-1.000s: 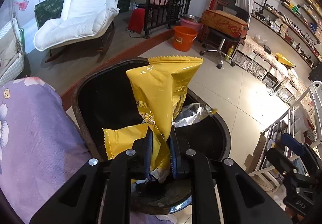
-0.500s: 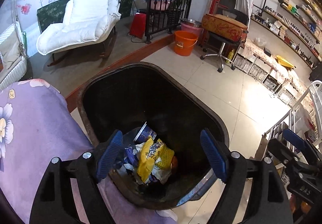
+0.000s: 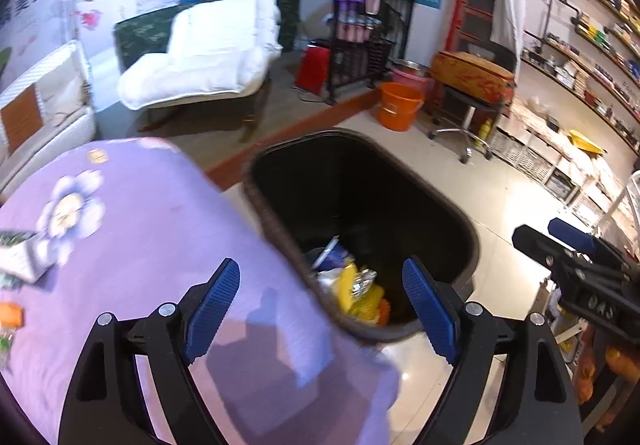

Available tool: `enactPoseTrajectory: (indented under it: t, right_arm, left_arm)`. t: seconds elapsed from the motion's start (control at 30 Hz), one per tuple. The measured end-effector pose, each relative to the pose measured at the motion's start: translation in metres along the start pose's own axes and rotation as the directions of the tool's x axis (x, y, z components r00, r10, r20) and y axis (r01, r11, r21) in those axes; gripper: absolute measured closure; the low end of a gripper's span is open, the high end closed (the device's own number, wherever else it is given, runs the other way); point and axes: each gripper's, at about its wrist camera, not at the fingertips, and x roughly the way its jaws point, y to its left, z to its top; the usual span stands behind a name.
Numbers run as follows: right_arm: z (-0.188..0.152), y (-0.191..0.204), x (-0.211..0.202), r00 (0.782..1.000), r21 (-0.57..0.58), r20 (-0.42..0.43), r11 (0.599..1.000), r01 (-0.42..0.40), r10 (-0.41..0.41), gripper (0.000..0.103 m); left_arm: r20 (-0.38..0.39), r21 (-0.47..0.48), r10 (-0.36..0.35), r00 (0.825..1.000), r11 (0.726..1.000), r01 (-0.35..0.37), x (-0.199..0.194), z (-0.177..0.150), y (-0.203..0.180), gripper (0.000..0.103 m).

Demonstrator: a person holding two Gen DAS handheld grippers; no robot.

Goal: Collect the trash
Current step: 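Move both open tools back over the table toward the candy wrapper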

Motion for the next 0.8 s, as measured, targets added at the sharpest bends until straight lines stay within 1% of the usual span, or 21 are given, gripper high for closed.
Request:
enactPoseTrajectory:
  t: [0.13, 0.23, 0.33, 0.4, 0.47, 0.53, 0.6, 0.67, 0.7, 0.77, 0.8]
  right_arm:
    - [-0.002, 0.034, 0.004, 0.998, -0.067, -0.016, 0.995, -0.068, 0.067, 0.019]
    - [-0.004, 0.061, 0.007, 0.990, -0.112, -0.035, 0.984, -0.136, 0.133, 0.019]
    - [-0.008, 0.091, 0.010, 0.977, -0.168, -0.074, 0.963, -0.209, 0.200, 0.019]
    - [-0.012, 0.111, 0.011, 0.967, -0.203, -0.100, 0.946, -0.252, 0.236, 0.019]
    - [-0.017, 0.133, 0.014, 0.953, -0.239, -0.140, 0.925, -0.295, 0.268, 0.019]
    - [-0.021, 0.149, 0.016, 0.938, -0.255, -0.168, 0.906, -0.337, 0.302, 0.019]
    - [-0.025, 0.170, 0.017, 0.920, -0.269, -0.206, 0.885, -0.380, 0.333, 0.019]
    - [-0.030, 0.187, 0.018, 0.903, -0.274, -0.236, 0.867, -0.416, 0.358, 0.019]
    - [-0.032, 0.191, 0.017, 0.897, -0.279, -0.248, 0.859, -0.428, 0.366, 0.019]
    - [-0.034, 0.203, 0.016, 0.890, -0.299, -0.261, 0.845, -0.443, 0.374, 0.019]
    - [-0.036, 0.211, 0.014, 0.886, -0.314, -0.267, 0.835, -0.452, 0.379, 0.019]
  left_arm:
    - [0.009, -0.026, 0.070, 0.998, 0.997, -0.069, -0.021, -0.017, 0.027, 0.020]
    - [-0.001, -0.076, 0.113, 0.994, 0.991, -0.113, -0.035, -0.030, 0.055, 0.020]
    - [-0.016, -0.134, 0.150, 0.989, 0.979, -0.151, -0.049, -0.047, 0.084, 0.020]
    - [-0.036, -0.164, 0.195, 0.980, 0.966, -0.199, -0.058, -0.059, 0.103, 0.020]
    - [-0.051, -0.194, 0.224, 0.973, 0.954, -0.229, -0.067, -0.067, 0.123, 0.020]
    - [-0.064, -0.201, 0.260, 0.963, 0.942, -0.268, -0.077, -0.075, 0.140, 0.020]
    - [-0.082, -0.202, 0.306, 0.949, 0.927, -0.316, -0.087, -0.082, 0.160, 0.020]
    - [-0.112, -0.212, 0.330, 0.937, 0.914, -0.347, -0.094, -0.088, 0.183, 0.020]
    - [-0.121, -0.210, 0.343, 0.932, 0.908, -0.362, -0.097, -0.090, 0.193, 0.020]
    - [-0.136, -0.193, 0.386, 0.912, 0.893, -0.407, -0.104, -0.092, 0.213, 0.020]
    - [-0.151, -0.179, 0.398, 0.905, 0.889, -0.421, -0.105, -0.094, 0.224, 0.020]
